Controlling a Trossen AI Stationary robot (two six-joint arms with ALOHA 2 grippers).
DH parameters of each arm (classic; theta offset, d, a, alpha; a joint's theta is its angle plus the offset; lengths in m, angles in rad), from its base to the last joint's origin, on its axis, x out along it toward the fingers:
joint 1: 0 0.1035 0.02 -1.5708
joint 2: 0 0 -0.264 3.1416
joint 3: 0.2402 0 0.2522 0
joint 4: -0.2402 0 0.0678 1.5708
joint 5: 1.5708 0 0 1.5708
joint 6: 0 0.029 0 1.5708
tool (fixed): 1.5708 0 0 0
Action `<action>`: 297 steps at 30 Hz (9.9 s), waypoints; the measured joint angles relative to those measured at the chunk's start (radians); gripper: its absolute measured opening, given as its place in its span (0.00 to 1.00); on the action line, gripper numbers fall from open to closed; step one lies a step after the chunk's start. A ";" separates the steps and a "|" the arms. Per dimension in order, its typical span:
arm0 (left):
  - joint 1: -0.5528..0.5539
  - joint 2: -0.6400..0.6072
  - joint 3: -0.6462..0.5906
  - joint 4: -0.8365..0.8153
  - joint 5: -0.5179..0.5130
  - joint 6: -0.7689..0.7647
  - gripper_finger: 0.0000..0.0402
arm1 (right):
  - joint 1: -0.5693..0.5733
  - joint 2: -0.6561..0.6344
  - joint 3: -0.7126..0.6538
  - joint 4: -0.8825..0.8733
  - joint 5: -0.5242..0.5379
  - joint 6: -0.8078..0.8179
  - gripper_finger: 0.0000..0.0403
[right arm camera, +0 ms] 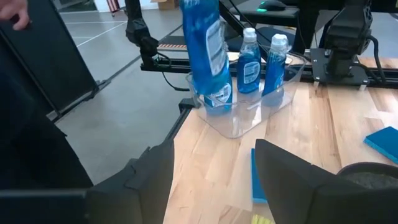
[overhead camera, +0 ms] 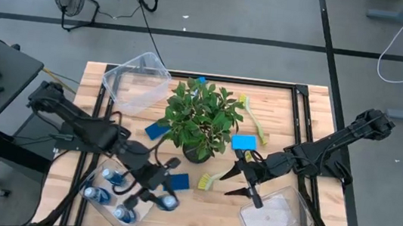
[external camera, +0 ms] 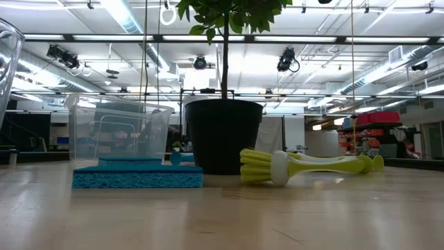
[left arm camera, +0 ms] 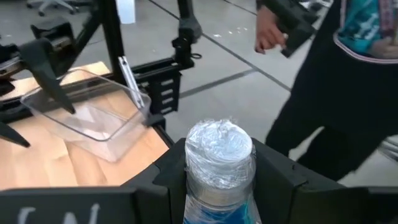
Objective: Pick & Place Kitchen Sink Supplies
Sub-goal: Put the blue liquid soap bottle into the bottom left transparent bin, then put the green kitchen brush into the top transparent bin
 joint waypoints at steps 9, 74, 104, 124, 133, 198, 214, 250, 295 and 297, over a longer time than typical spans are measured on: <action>-0.034 -0.075 0.000 -0.142 -0.002 -0.026 0.35 | 0.000 0.000 0.000 -0.002 0.025 0.005 0.55; -0.081 -0.091 -0.358 -0.189 0.233 0.154 0.35 | 0.000 0.001 -0.002 0.029 0.106 0.160 0.55; 0.006 -0.091 -0.608 0.254 0.198 0.045 0.36 | 0.000 0.001 -0.002 0.032 0.105 0.157 0.55; 0.003 -0.091 -0.606 0.242 0.228 -0.002 0.44 | 0.000 0.001 -0.002 0.032 0.105 0.156 0.55; 0.003 -0.092 -0.605 0.166 0.289 -0.028 0.44 | 0.000 0.001 -0.002 0.032 0.106 0.148 0.55; 0.280 -0.090 -0.214 -0.044 0.006 -0.076 0.01 | -0.121 0.001 -0.002 -0.183 0.130 -0.109 0.02; 0.280 -0.120 -0.215 -0.067 0.048 -0.213 0.08 | -0.181 0.001 -0.002 -0.171 0.068 -0.205 0.04; 0.200 -0.473 -0.509 -0.077 -0.154 -0.110 0.01 | -0.284 0.005 -0.002 -0.011 -0.053 -0.105 0.00; 0.299 -0.764 -0.783 -0.014 -0.423 -0.211 0.04 | -0.513 0.002 -0.352 0.455 -0.167 -0.076 0.02; 0.299 -0.764 -0.799 -0.013 -0.423 -0.211 0.04 | -0.513 0.002 -0.352 0.452 -0.167 -0.074 0.02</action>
